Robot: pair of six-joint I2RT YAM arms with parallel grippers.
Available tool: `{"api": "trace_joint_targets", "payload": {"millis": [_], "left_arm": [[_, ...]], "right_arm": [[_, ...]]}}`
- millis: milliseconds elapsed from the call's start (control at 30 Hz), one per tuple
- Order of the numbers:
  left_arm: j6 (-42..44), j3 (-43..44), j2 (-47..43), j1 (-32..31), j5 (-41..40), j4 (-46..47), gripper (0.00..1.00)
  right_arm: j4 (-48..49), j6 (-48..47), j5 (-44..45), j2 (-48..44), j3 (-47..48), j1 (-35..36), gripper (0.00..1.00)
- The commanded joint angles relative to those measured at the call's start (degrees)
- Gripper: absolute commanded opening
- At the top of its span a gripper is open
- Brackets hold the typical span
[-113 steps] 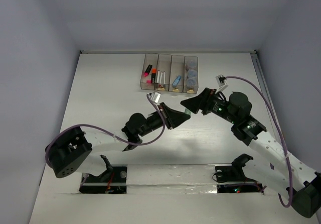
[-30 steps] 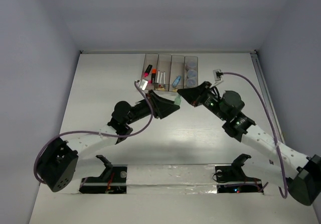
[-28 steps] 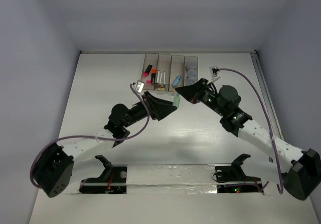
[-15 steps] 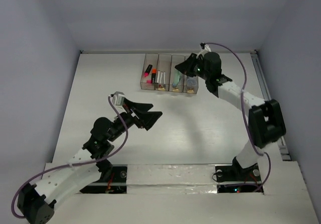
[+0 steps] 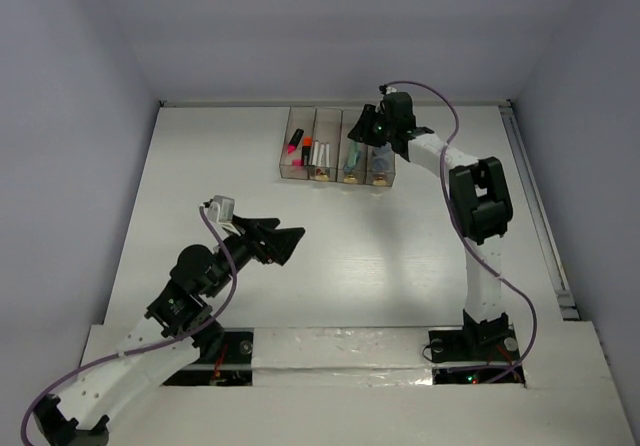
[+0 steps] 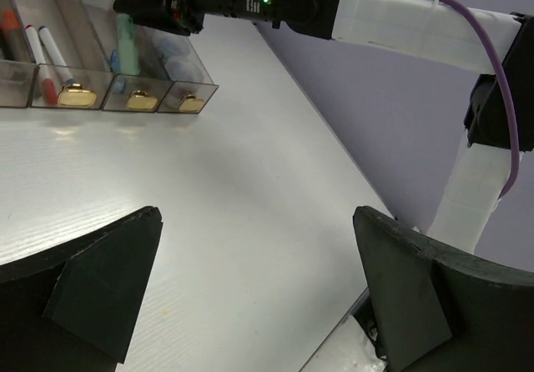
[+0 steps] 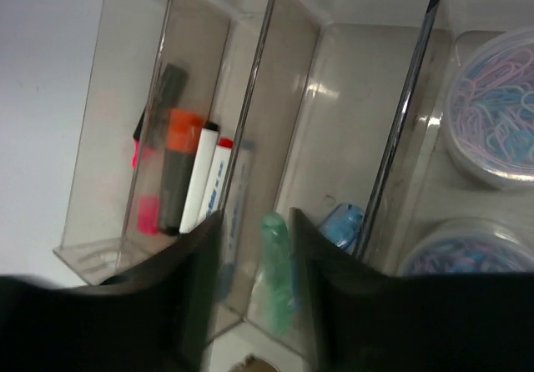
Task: Sort the stationery into containers
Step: Place the pen in the storage box, then reset both arms
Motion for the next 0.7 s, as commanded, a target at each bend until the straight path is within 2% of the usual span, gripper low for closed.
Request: {"api": "trace_joint_targets", "payload": {"millis": [0, 67, 100, 200, 333, 367, 467, 500, 567, 600, 667], "left_arm": [[0.5, 2.3, 0.3, 0.0, -1.6, -0.5, 0.99], [0.4, 3.6, 0.4, 0.0, -1.6, -1.3, 0.99], [0.5, 4.1, 0.3, 0.0, -1.6, -1.6, 0.99], [1.0, 6.9, -0.1, 0.0, -3.5, -4.4, 0.99], [1.9, 11.4, -1.5, 0.0, -5.4, -8.1, 0.99], [2.4, 13.4, -1.6, 0.0, -6.0, -9.3, 0.99], [4.0, 18.3, -2.1, 0.0, -8.0, -12.0, 0.99], [5.2, 19.4, -2.1, 0.0, -8.9, -12.0, 0.99], [6.1, 22.8, -2.1, 0.0, -9.8, -14.7, 0.99], [6.9, 23.7, -2.2, 0.0, -11.0, -15.0, 0.99], [7.3, 26.1, -2.8, 0.0, -12.7, -15.8, 0.99]], "right_arm": [[-5.1, -3.3, 1.2, 1.4, 9.3, 0.2, 0.6], [-6.4, -3.6, 1.3, 0.9, 10.4, 0.2, 0.78], [-6.6, -3.6, 1.6, 0.3, 10.7, 0.2, 0.83], [-6.9, -3.8, 0.8, -4.5, 9.8, 0.2, 0.9], [-0.7, -2.6, -2.1, -19.3, -2.3, 0.2, 0.91], [0.7, -2.1, -3.0, -27.7, -9.4, 0.2, 0.91], [4.5, -1.5, -5.2, -42.1, -20.2, 0.2, 0.89], [4.3, -2.1, -4.7, -51.9, -25.8, 0.2, 0.9], [1.3, -2.7, -2.9, -61.1, -29.7, 0.2, 0.9], [0.2, -2.3, 0.5, -70.0, -32.4, 0.2, 1.0], [-4.5, -2.1, 4.1, -78.3, -35.1, 0.2, 1.0]]}}
